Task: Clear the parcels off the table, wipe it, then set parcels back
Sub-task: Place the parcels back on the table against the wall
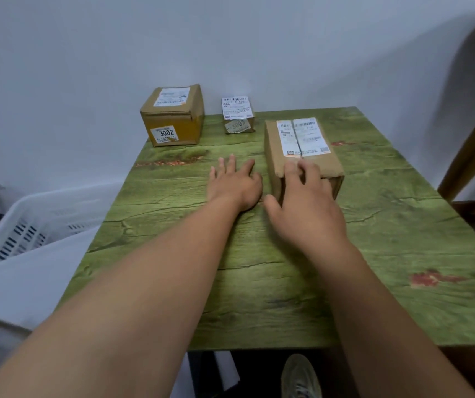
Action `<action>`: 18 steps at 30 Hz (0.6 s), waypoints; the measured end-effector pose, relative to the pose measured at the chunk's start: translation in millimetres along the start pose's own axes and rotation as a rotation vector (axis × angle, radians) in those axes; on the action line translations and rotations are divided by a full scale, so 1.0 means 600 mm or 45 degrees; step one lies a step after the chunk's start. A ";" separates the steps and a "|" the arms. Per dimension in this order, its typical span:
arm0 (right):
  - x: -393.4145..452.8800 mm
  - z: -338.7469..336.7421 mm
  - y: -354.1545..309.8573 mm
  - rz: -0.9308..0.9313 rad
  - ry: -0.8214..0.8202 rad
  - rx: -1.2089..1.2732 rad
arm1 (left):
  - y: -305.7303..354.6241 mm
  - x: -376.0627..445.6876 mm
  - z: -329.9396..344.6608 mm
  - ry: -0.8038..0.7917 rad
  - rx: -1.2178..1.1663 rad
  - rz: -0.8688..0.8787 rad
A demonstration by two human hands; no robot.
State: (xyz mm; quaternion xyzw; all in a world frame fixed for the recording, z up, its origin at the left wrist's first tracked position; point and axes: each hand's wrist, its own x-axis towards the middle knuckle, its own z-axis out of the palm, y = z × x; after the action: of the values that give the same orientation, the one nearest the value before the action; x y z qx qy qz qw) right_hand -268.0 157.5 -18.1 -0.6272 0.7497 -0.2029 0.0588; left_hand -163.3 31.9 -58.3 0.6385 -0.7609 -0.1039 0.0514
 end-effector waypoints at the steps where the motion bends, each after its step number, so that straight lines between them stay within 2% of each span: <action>1: 0.004 0.003 0.000 0.005 -0.003 -0.009 | 0.000 0.001 -0.001 0.002 -0.005 0.000; 7: 0.043 0.019 0.004 0.047 -0.060 -0.119 | -0.001 0.004 -0.002 0.059 -0.003 0.015; 18: 0.170 0.048 0.035 0.164 0.027 -0.192 | 0.006 0.029 -0.002 0.203 -0.029 0.046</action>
State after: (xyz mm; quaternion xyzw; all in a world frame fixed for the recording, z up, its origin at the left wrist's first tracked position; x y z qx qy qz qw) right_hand -298.2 55.3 -35.3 -0.5782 0.8022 -0.1481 0.0165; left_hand -169.7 15.4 -56.9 0.6301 -0.7646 -0.0605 0.1208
